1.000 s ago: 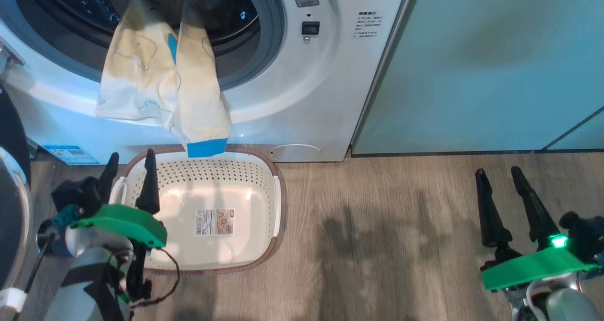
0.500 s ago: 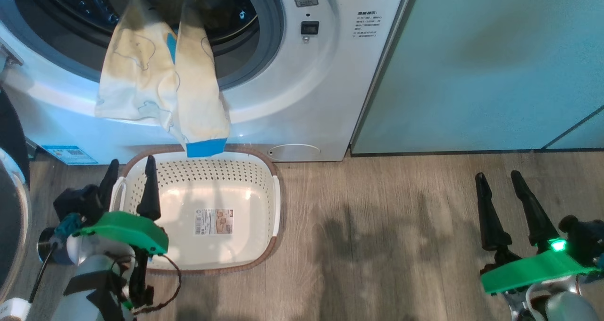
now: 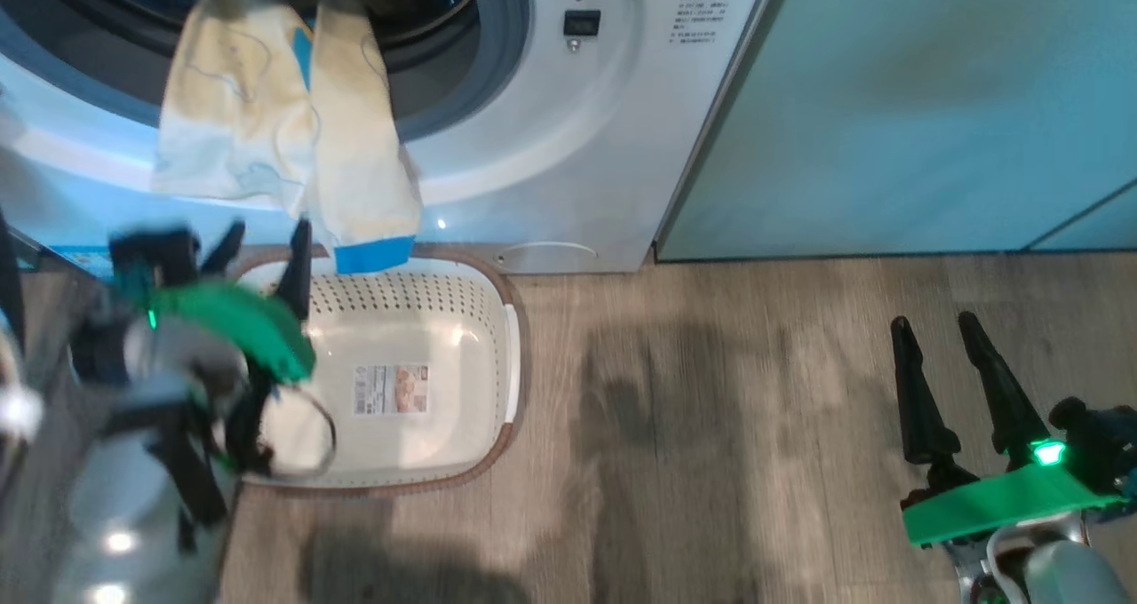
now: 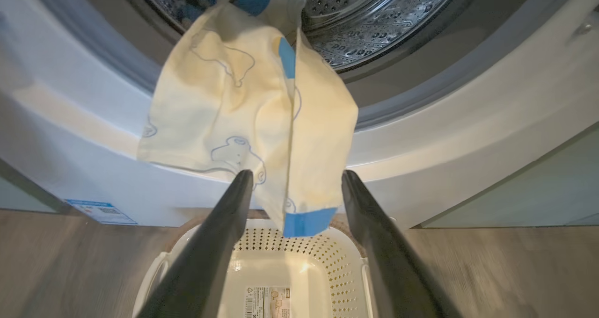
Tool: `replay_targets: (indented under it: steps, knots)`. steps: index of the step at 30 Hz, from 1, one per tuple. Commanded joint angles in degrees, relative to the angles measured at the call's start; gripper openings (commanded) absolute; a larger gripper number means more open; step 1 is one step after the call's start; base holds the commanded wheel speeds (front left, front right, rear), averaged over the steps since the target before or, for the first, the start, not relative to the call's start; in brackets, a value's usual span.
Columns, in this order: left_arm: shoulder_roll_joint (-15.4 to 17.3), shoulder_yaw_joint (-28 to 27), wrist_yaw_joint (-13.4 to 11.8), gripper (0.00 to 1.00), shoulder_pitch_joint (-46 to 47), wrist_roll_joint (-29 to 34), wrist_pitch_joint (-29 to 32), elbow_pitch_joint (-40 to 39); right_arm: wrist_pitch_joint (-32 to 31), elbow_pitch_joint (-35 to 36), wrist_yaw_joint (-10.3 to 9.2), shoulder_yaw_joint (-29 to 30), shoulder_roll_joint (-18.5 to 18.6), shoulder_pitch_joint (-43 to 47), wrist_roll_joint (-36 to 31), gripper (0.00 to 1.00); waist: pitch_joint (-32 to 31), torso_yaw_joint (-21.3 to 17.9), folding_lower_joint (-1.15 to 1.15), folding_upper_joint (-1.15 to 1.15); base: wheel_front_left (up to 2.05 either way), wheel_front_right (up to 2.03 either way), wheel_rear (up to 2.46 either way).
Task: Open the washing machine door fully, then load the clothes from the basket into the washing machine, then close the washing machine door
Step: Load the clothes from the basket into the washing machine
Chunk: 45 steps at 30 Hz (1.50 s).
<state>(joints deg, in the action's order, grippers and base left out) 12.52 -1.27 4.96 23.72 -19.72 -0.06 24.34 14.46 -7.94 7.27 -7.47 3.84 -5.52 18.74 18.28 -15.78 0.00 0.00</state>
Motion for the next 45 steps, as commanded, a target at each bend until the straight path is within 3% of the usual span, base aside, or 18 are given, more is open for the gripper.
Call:
replay_targets:
  steps: [1, 5, 11, 28, 39, 40, 41, 45]
  knots:
    - [2.79, -1.14, 0.39, 1.00, 3.33, 0.23, 1.76, -1.04, 0.54, 1.89, 0.22, -1.18, 0.68, -2.10, 0.30, 1.00, 1.02, -0.47, 0.00, 0.00, 0.00, 0.00, 0.00]
    - [4.63, 0.85, 0.62, 1.00, 10.01, 0.77, 9.16, 1.65, 0.54, 1.80, 0.22, -1.55, 0.50, -2.80, 0.35, 1.00, 2.86, -1.27, 0.00, 0.00, 0.00, 0.00, 0.00]
    - [5.66, 2.80, 0.19, 1.00, 19.86, 1.63, 15.55, 6.31, 0.54, 1.85, 0.22, -2.13, 0.34, -3.87, 0.21, 1.00, 5.73, -2.54, 0.00, 0.00, 0.00, 0.00, 0.00]
    - [6.61, 4.22, -3.01, 1.00, 36.20, 2.86, 19.33, 20.35, 0.54, 2.56, 0.22, -2.06, 0.58, -5.79, -0.12, 1.00, 11.07, -4.02, 0.00, 0.00, 0.00, 0.00, 0.00]
    - [5.98, 6.18, -1.85, 1.00, 41.47, 2.91, 18.75, 28.35, 0.54, 2.73, 0.22, -1.84, 0.45, -6.81, -0.21, 1.00, 13.66, -3.35, 0.00, 0.00, 0.00, 0.00, 0.00]
    - [5.91, 6.44, -1.49, 0.39, 41.83, 2.89, 18.64, 28.92, 0.54, 2.72, 0.22, -1.82, 0.44, -6.88, -0.23, 1.00, 13.75, -3.32, 0.00, 0.00, 0.00, 0.00, 0.00]
    - [5.73, 6.75, -1.04, 0.00, 42.08, 2.80, 18.69, 29.53, 0.54, 2.70, 0.22, -1.82, 0.43, -6.95, -0.26, 1.00, 13.80, -3.30, 0.00, 0.00, 0.00, 0.00, 0.00]
    - [5.48, 7.81, 0.29, 0.00, 42.69, 2.52, 18.20, 31.74, 0.54, 2.60, 0.22, -1.77, 0.37, -7.06, -0.34, 1.00, 13.80, -3.30, 0.00, 0.00, 0.00, 0.00, 0.00]
